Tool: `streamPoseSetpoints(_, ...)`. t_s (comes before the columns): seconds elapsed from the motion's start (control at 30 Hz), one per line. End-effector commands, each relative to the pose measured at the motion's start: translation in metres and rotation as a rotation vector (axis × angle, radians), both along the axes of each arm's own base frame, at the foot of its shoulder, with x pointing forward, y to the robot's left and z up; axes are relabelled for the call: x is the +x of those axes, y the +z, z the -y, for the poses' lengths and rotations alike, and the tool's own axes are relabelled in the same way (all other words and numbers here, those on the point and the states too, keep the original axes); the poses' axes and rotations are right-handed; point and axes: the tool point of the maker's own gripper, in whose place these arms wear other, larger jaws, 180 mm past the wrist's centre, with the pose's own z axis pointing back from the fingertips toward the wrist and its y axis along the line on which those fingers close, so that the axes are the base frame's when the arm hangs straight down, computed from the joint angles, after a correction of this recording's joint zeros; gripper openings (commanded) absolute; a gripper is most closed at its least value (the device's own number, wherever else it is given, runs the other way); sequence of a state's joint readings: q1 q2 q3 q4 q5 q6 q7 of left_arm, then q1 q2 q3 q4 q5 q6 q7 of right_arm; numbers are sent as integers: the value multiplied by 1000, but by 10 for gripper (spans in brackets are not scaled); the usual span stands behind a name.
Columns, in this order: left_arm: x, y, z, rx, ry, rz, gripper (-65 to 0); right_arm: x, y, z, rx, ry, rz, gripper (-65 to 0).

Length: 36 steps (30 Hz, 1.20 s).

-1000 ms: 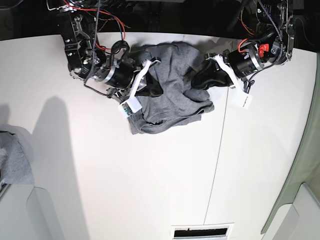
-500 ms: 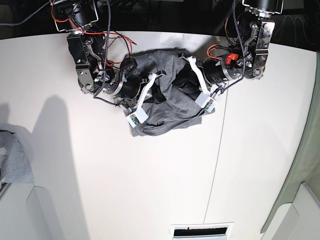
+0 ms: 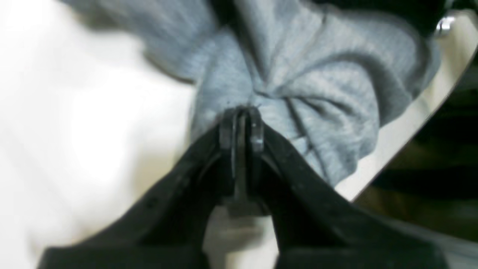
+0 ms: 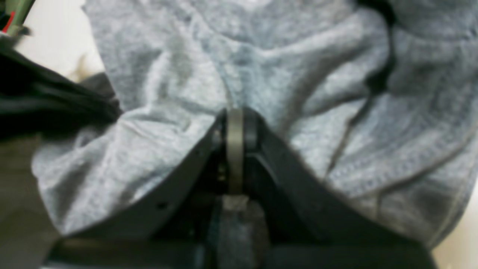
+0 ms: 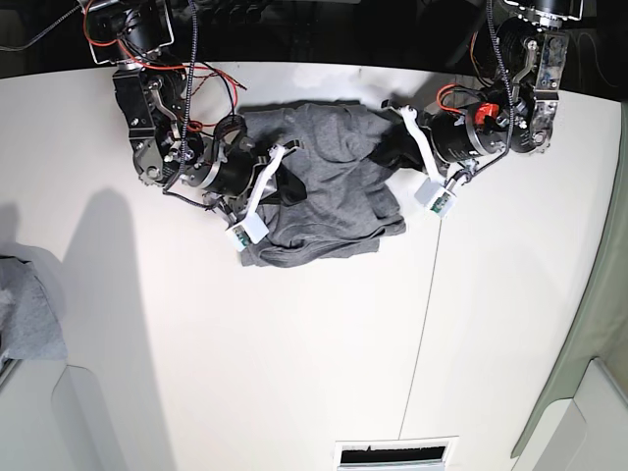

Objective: Layout the t-shirt on the table in an organized manner, then fold the t-shirt properly
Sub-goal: 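Tuck the shirt edges under with both grippers to square the bundle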

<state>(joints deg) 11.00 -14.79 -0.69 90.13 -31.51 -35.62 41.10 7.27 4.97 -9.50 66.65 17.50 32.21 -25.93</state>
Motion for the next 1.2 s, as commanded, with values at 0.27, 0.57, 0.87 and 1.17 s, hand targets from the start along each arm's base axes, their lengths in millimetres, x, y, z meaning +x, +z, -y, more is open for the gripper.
streamPoseSetpoints(0.27, 24, 73, 17, -122, -30, 195, -599, 7, 5, 0, 9, -20, 4, -650)
streamPoseSetpoints(0.57, 64, 35, 50, 10, 14, 187, -600, 4, 4, -3, 11, -15, -8, -650)
streamPoseSetpoints(0.87, 65, -41, -4, 150, 45, -27, -600, -17, -10, -4, -5, -3, -63, -650)
streamPoseSetpoints(1.17, 76, -14, -28, 171, 42, 39, -600, -16, -6, 3, 34, -28, -71, -650)
